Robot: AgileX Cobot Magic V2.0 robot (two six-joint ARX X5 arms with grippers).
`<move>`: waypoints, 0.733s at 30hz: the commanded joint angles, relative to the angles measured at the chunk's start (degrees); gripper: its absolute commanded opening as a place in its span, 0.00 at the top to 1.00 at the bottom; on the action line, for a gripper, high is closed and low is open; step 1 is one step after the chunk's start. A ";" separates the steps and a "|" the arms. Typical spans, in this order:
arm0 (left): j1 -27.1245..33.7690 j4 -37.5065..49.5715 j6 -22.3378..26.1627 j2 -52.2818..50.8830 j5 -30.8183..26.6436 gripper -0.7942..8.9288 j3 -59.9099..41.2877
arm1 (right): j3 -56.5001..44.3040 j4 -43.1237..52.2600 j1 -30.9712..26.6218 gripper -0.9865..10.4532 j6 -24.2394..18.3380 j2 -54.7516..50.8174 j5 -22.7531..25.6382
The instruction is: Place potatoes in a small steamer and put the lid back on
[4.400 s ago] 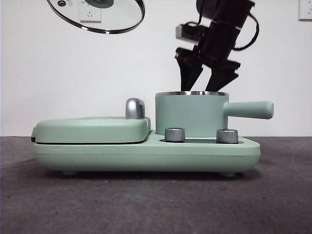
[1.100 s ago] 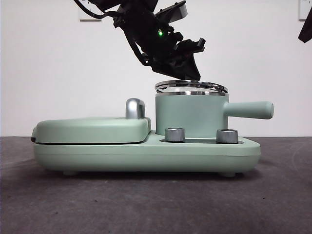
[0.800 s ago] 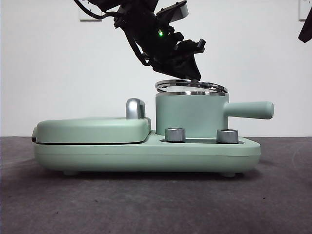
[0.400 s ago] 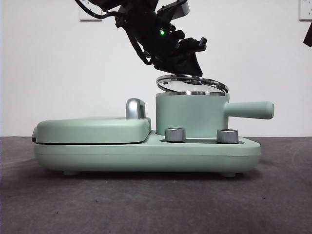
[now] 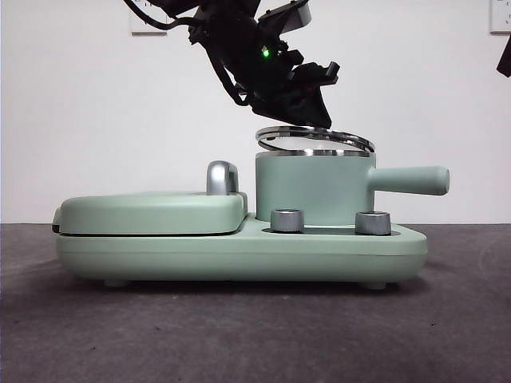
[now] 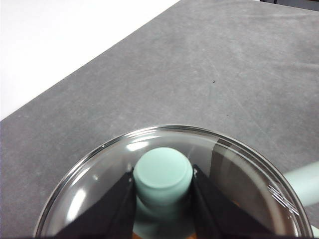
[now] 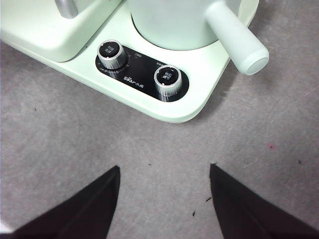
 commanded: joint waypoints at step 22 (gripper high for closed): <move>0.55 16.46 -1.09 -3.17 2.54 0.90 -7.50 | 0.04 -2.54 0.31 0.67 1.68 0.31 1.33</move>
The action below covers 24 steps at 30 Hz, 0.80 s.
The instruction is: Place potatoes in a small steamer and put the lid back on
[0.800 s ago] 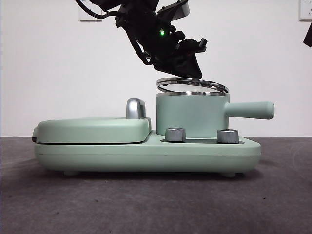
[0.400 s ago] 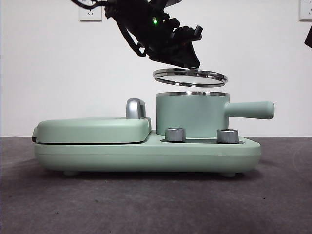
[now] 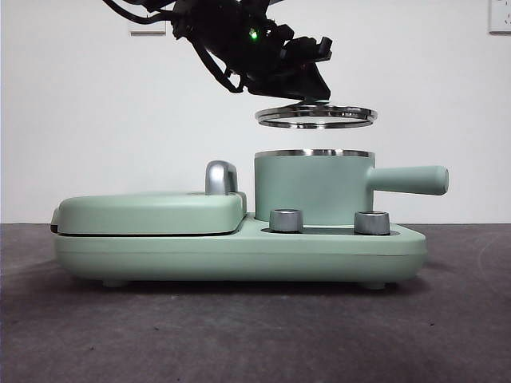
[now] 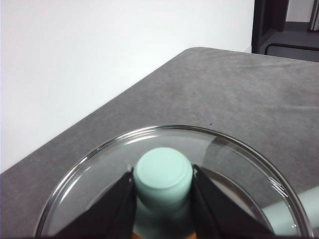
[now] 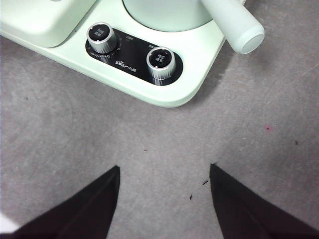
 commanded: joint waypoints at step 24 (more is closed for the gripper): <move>0.39 -0.02 -0.26 5.62 0.44 0.90 1.22 | 0.04 0.26 0.31 0.67 0.66 0.31 0.63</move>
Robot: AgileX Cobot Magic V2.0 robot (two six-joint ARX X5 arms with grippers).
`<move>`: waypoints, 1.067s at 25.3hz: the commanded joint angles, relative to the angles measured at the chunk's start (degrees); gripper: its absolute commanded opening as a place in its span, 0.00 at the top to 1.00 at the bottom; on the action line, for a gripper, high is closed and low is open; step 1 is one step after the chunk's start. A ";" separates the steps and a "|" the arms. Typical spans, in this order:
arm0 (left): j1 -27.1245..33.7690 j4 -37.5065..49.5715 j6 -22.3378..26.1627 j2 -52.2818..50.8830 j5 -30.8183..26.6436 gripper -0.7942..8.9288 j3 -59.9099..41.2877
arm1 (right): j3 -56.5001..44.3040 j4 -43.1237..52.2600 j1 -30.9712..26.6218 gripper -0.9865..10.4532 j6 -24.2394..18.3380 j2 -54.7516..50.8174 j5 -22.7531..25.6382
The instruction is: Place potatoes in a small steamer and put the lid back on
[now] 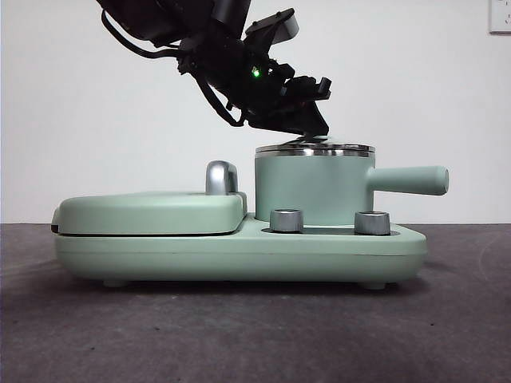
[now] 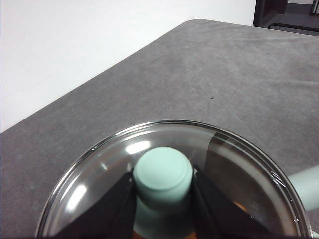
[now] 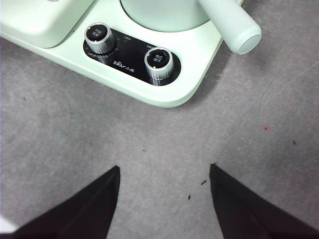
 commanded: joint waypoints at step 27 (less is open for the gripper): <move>1.18 -6.91 -2.84 -1.20 -1.64 0.58 1.95 | 0.04 0.11 0.31 0.67 0.63 0.31 -0.22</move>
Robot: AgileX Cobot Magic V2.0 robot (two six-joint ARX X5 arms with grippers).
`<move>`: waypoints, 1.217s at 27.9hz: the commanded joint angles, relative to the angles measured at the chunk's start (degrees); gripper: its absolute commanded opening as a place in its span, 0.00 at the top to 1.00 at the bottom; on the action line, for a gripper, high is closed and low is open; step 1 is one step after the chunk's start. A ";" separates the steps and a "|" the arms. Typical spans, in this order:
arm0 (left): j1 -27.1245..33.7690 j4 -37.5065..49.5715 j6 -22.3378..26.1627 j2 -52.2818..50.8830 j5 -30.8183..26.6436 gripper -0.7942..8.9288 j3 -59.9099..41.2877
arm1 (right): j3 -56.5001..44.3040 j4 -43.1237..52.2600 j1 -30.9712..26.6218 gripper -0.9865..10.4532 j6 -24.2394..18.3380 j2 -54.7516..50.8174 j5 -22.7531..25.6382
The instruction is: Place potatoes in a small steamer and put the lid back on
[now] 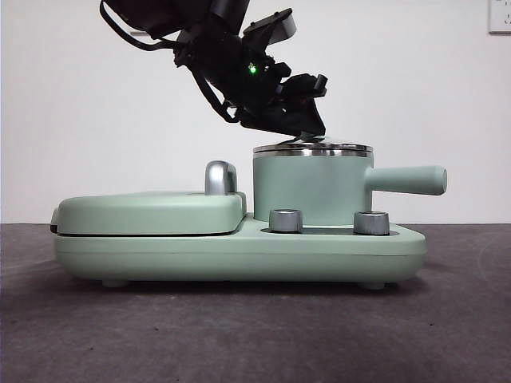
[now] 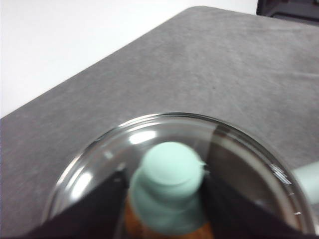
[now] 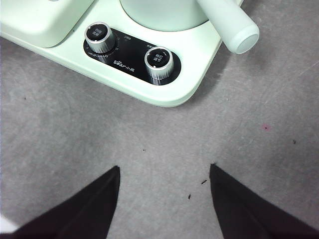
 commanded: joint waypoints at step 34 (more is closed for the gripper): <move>3.78 -30.27 -19.85 -48.46 0.68 0.60 -30.08 | 0.07 17.35 2.71 0.57 -0.87 11.21 -5.27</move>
